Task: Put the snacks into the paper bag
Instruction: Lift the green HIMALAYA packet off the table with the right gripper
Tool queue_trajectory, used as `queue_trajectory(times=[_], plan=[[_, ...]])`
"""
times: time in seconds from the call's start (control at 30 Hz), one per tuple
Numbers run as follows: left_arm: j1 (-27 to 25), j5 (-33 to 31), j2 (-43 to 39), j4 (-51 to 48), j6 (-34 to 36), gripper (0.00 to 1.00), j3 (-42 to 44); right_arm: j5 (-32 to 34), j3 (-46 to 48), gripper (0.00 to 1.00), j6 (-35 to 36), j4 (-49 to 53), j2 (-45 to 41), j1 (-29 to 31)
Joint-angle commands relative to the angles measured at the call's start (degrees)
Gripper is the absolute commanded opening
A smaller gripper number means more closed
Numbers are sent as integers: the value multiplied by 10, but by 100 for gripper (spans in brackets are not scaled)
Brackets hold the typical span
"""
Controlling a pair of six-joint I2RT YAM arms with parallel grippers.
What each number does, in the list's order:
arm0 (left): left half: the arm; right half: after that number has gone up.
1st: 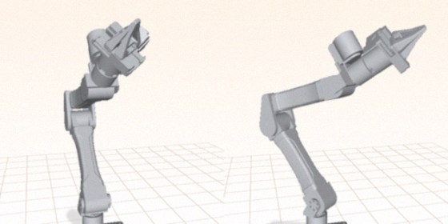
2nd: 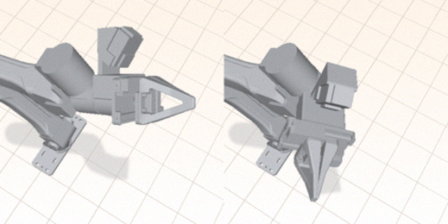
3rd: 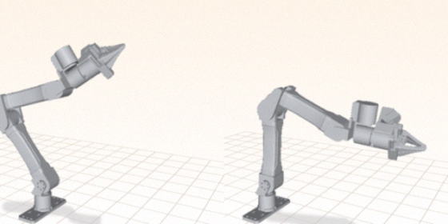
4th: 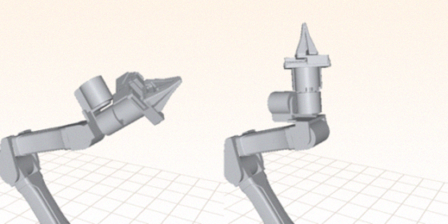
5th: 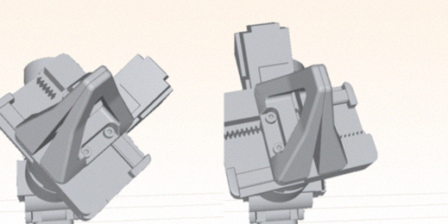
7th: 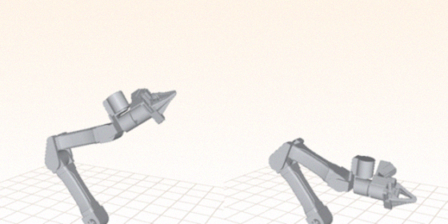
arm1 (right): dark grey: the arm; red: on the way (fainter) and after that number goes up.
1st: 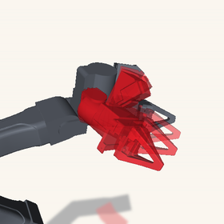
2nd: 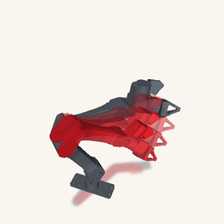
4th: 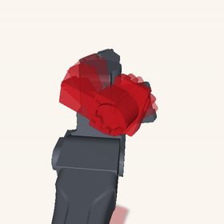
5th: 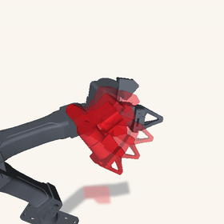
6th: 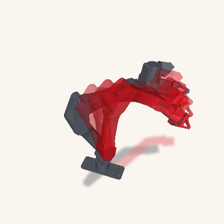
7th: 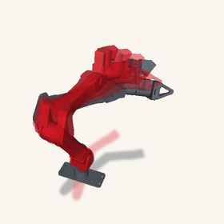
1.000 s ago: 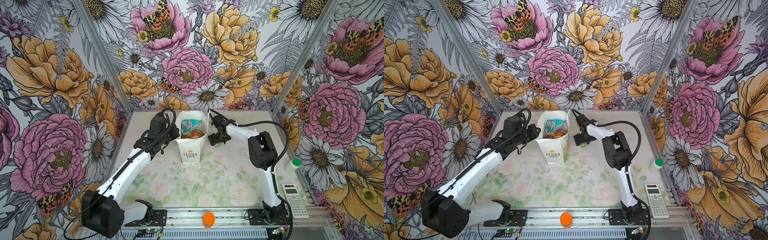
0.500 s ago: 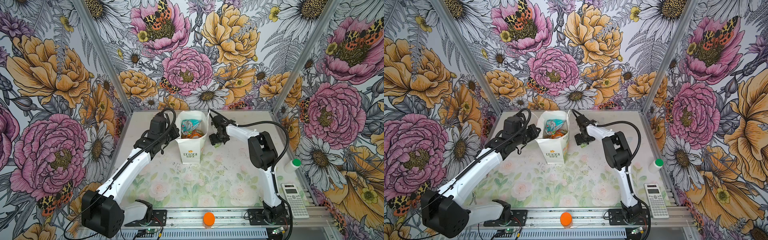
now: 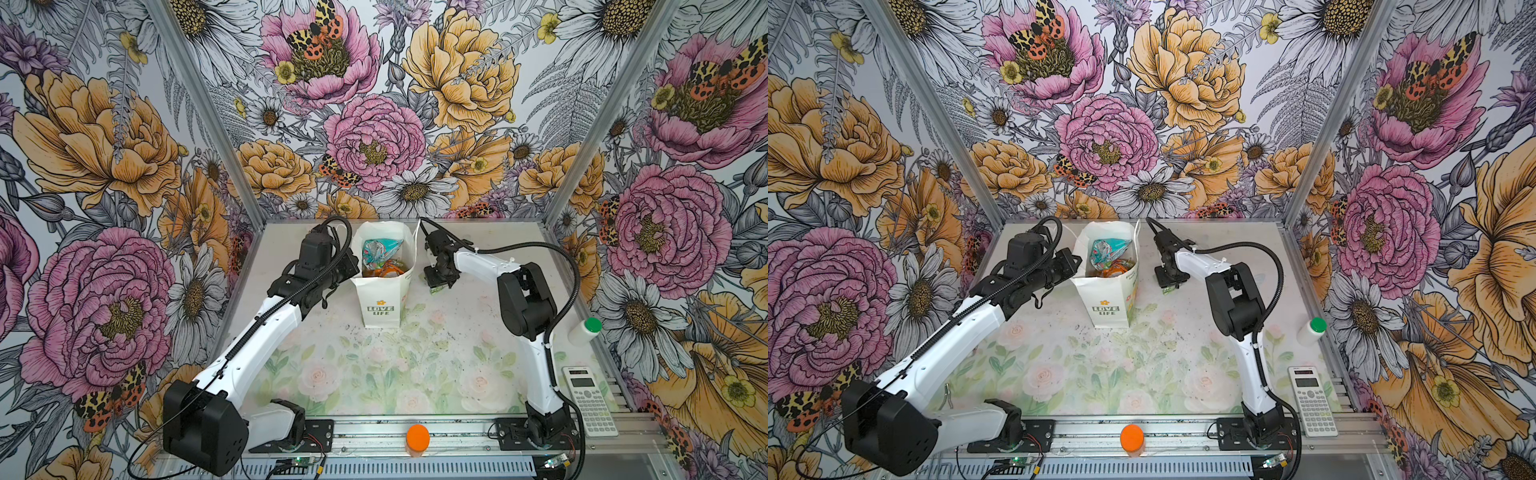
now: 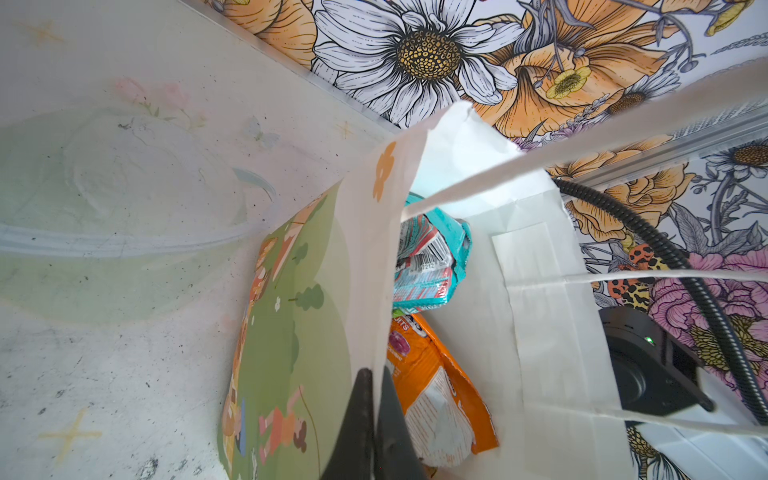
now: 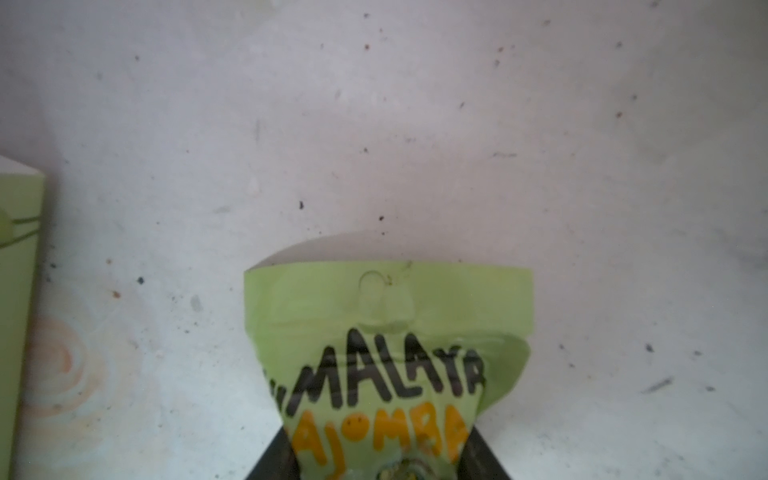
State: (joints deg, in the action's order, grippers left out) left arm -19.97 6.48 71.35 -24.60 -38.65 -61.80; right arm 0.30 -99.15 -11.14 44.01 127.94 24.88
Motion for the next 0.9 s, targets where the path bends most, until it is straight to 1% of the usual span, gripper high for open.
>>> queue_trajectory(times=[0.0, 0.17, 0.37, 0.7, 0.87], plan=[[5, 6, -13, 9, 4, 0, -10, -14, 17, 41, -10, 17, 1, 1], [8, -1, -27, 9, 4, 0, -1, -25, 15, 38, -16, 17, -3, 1], [10, 4, -24, 9, 4, 0, 0, -28, 24, 33, -21, 17, -16, 1], [11, 3, -23, 9, 4, 0, 1, -35, 33, 29, -26, 17, -45, 0], [11, 3, -22, 10, 4, 0, 2, -44, 38, 28, -30, 17, -59, -1]])
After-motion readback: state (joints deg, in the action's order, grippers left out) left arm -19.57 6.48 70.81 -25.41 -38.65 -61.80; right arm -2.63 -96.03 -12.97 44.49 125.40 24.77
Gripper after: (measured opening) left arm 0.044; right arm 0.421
